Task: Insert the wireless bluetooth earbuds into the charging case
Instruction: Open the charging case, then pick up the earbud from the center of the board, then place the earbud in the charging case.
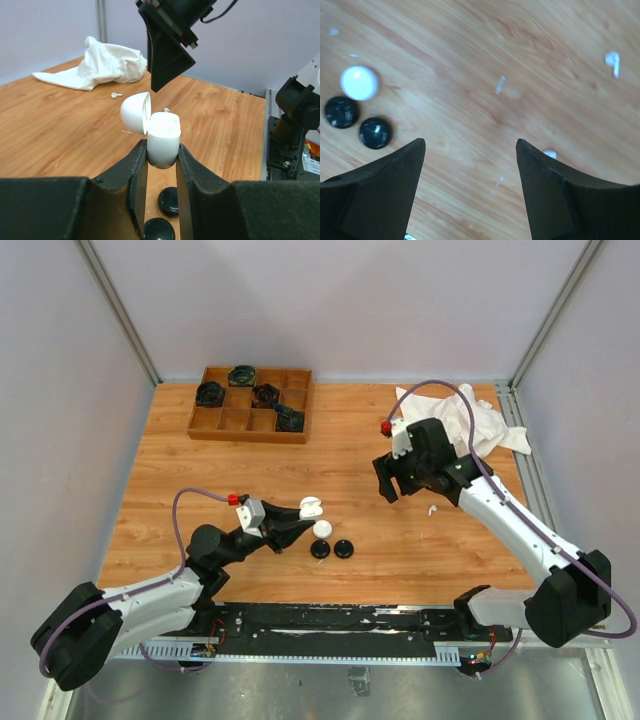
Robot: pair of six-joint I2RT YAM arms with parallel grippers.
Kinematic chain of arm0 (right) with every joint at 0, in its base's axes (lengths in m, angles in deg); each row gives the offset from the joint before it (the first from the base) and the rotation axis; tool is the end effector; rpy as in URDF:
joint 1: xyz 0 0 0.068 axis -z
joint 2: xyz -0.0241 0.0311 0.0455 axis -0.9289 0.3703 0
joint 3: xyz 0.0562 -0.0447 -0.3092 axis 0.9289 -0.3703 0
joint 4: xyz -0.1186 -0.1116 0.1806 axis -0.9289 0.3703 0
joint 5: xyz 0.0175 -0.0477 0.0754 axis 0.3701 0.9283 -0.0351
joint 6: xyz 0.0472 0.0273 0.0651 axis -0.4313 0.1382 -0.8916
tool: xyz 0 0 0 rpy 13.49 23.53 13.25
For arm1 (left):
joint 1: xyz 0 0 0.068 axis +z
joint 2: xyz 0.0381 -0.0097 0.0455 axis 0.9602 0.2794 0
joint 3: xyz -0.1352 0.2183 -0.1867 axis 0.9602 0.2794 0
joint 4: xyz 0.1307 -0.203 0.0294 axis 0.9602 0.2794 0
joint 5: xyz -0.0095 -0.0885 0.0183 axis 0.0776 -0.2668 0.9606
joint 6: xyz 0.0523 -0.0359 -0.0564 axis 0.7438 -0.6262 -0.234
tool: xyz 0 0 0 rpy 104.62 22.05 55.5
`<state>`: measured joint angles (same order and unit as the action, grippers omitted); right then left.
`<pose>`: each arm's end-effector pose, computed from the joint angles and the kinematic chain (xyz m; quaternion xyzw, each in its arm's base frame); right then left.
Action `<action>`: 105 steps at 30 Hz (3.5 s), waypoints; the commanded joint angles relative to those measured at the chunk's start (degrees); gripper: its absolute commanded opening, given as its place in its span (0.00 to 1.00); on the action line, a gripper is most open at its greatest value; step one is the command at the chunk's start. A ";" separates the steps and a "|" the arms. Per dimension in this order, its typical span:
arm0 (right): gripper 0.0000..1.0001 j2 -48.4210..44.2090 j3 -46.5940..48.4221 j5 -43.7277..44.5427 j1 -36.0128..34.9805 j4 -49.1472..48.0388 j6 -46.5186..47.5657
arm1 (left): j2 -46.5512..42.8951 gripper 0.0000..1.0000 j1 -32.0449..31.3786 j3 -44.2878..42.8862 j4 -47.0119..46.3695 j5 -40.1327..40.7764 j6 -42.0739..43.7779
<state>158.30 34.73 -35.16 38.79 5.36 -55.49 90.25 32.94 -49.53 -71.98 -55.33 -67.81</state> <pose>0.2285 0.1416 0.3346 -0.2741 0.8655 0.1628 0.3863 0.1073 -0.1309 0.2702 0.3119 0.5313 -0.4387 0.6541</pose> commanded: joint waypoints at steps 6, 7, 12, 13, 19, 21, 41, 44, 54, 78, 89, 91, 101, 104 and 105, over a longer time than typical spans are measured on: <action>0.74 4.21 -6.93 9.19 15.48 1.08 -13.58 | -5.64 0.00 0.06 1.50 5.50 5.55 3.77; 0.74 4.97 -7.34 9.62 16.56 1.14 -14.18 | -6.26 0.00 0.06 1.55 6.09 5.63 3.88; 0.69 9.92 -7.35 8.76 21.12 2.04 -14.35 | -8.71 0.00 0.06 2.08 7.67 6.22 4.55; 0.66 11.00 -6.85 8.35 21.77 2.58 -14.35 | -8.94 0.00 0.06 2.14 7.75 6.24 4.59; 0.53 18.22 -4.40 7.02 23.50 4.48 -14.77 | -8.80 0.00 0.06 1.62 9.14 6.26 5.17; 0.49 19.86 -4.49 6.81 23.94 4.29 -14.83 | -8.81 0.00 0.06 1.48 9.22 6.19 5.10; 0.37 26.11 -2.89 2.89 25.78 1.35 -14.13 | -6.78 0.00 0.06 0.35 10.13 4.74 5.09; 0.35 25.96 -3.20 1.61 25.78 1.67 -14.04 | -6.78 0.00 0.06 0.34 10.17 4.76 5.25; 0.21 25.01 -3.62 1.00 24.37 2.68 -12.66 | -6.80 0.00 0.06 0.16 10.00 4.55 5.00; 0.17 0.69 -6.40 -1.51 0.66 -12.68 -13.47 | -3.73 0.00 0.06 1.26 -0.59 4.86 6.16; 0.17 -10.41 -8.95 -3.84 -9.97 -24.96 -12.04 | -1.89 0.00 0.06 0.86 -6.99 5.14 8.13; 0.17 -12.04 -9.92 -4.59 -11.77 -27.88 -11.71 | -1.21 0.00 0.06 0.78 -8.68 4.76 7.73; 0.18 -16.78 -15.76 -13.54 -18.22 -43.77 -8.93 | 3.90 0.00 0.06 0.07 -17.88 0.77 5.89; 0.18 -17.35 -17.04 -15.18 -19.90 -47.61 -7.95 | 5.42 0.00 0.10 0.25 -21.82 -0.52 4.12; 0.18 -17.38 -17.41 -15.25 -20.44 -48.59 -7.55 | 5.78 0.00 0.06 0.17 -22.83 -1.08 3.59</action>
<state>142.00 18.79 -46.85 20.85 -34.64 -65.55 94.78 32.94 -48.14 -86.08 -53.80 -62.34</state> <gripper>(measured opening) 0.205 0.295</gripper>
